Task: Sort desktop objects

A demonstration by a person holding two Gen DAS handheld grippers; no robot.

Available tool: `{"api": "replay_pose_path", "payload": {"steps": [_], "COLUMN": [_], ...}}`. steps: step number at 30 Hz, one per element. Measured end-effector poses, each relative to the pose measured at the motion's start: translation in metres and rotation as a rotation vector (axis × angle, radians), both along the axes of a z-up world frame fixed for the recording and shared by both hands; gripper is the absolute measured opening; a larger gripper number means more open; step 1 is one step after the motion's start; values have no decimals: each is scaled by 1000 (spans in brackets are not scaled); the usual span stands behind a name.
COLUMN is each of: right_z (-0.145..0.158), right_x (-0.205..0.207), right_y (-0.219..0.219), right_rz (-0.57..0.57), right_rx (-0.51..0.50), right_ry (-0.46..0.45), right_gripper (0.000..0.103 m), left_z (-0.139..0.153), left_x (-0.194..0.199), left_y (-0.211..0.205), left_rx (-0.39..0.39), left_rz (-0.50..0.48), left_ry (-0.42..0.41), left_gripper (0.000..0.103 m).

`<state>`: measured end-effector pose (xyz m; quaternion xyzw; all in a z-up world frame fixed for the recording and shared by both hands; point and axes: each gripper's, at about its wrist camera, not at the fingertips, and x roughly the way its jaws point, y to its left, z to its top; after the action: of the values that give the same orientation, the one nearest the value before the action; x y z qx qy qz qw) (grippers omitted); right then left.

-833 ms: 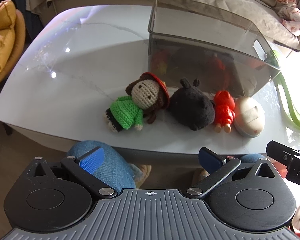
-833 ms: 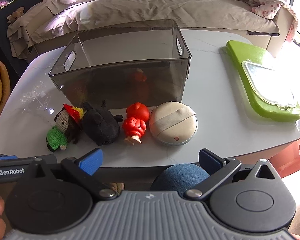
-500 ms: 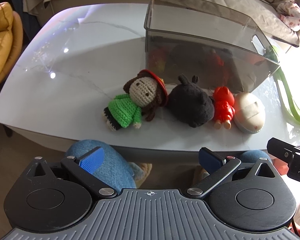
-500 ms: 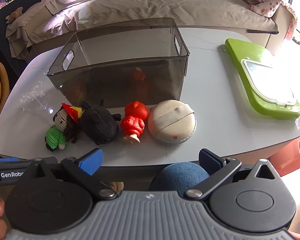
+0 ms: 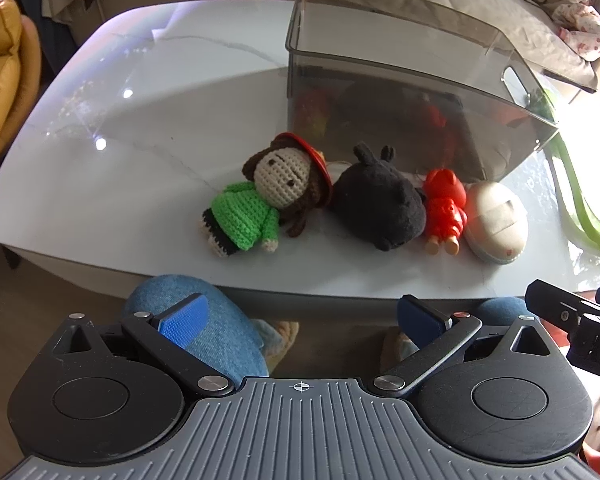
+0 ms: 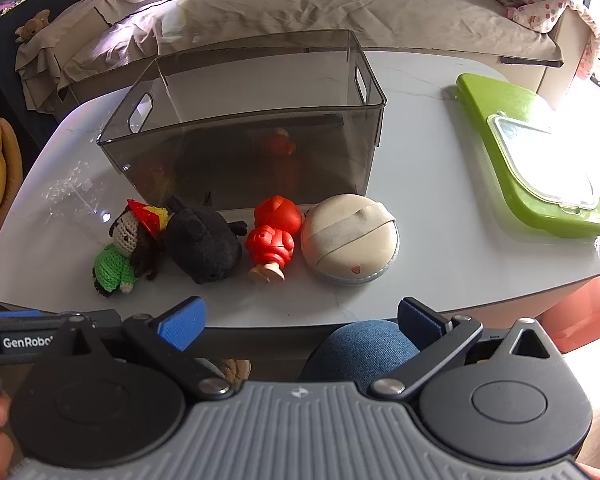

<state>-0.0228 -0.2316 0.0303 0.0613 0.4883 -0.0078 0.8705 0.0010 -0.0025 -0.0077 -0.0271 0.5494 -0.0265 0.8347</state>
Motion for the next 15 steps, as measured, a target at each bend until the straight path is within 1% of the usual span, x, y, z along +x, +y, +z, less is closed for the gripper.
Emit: {"api": "replay_pose_path", "payload": {"steps": [11, 15], "right_z": [-2, -5], "right_x": [0, 0], "right_y": [-1, -4], "right_rz": [-2, -8], "right_rx": [4, 13], "right_ry": [7, 8], "right_gripper": [103, 103], "left_z": [-2, -5], "left_x": [4, 5], "left_y": [1, -1], "left_rx": [-11, -4], "left_rz": [9, 5], "left_ry": [16, 25], "left_gripper": [103, 103]}}
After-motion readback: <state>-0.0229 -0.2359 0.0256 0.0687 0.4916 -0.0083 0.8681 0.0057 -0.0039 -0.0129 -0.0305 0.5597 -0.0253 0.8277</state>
